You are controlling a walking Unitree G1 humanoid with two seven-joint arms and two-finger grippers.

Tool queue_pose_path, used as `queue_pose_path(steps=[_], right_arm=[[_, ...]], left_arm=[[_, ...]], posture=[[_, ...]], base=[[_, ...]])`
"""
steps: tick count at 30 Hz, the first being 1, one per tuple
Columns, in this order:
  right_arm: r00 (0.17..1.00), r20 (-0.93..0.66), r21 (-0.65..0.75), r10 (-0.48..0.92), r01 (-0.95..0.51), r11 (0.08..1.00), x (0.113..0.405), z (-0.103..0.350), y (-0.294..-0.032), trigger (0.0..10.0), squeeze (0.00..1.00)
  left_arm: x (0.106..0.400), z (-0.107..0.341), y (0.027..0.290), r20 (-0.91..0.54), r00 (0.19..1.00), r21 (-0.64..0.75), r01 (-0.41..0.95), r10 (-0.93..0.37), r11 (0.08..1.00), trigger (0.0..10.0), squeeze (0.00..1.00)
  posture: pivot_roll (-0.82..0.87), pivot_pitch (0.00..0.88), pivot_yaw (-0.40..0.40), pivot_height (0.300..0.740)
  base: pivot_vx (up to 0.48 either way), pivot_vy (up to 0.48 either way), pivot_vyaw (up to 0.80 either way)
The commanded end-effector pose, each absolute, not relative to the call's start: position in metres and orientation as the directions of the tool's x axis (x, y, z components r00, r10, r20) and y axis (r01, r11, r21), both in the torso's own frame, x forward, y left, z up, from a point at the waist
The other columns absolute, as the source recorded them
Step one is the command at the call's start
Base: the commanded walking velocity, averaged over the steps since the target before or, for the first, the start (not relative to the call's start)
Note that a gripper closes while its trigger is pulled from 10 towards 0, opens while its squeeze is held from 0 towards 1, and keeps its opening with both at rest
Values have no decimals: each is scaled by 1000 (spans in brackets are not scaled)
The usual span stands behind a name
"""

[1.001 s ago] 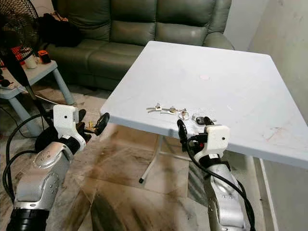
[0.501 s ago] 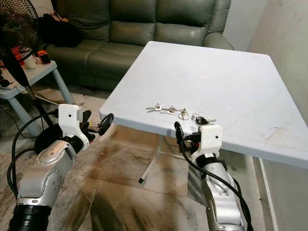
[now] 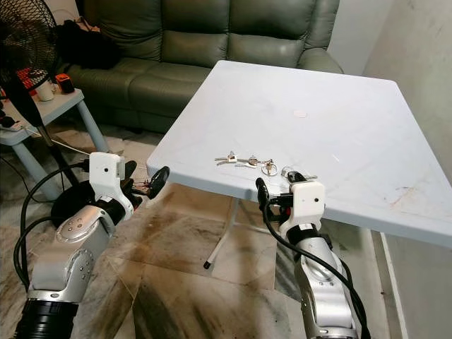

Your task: Hang keys on a hook

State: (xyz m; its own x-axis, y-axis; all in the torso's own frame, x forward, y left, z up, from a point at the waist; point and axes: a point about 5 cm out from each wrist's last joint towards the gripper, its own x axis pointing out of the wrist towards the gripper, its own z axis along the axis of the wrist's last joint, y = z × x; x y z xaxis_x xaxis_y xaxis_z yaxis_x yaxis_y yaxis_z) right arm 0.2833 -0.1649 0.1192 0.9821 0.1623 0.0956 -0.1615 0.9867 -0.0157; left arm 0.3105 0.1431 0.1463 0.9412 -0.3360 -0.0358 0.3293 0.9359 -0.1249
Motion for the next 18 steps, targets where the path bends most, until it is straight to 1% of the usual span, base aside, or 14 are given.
queue_pose_path(steps=[1,2,4,18], right_arm=[[980,99,-24,173,-172,985,283,120,-164,10000,0],[980,99,-24,173,-172,985,283,120,-164,10000,0],[979,100,-24,175,-174,984,283,120,-163,10000,0],[978,102,-22,181,-180,983,280,119,-163,10000,0]], left_arm=[[313,149,142,-20,938,-125,342,-347,931,10000,0],[313,149,142,-20,938,-125,342,-347,931,10000,0],[313,150,142,-19,936,-128,345,-351,930,10000,0],[313,151,140,-16,932,-128,356,-361,926,10000,0]], posture=[[122,0,-31,740],[122,0,-31,740],[122,0,-31,740],[119,0,-27,740]], base=[[0,0,0],[0,0,0],[276,0,0],[344,0,0]])
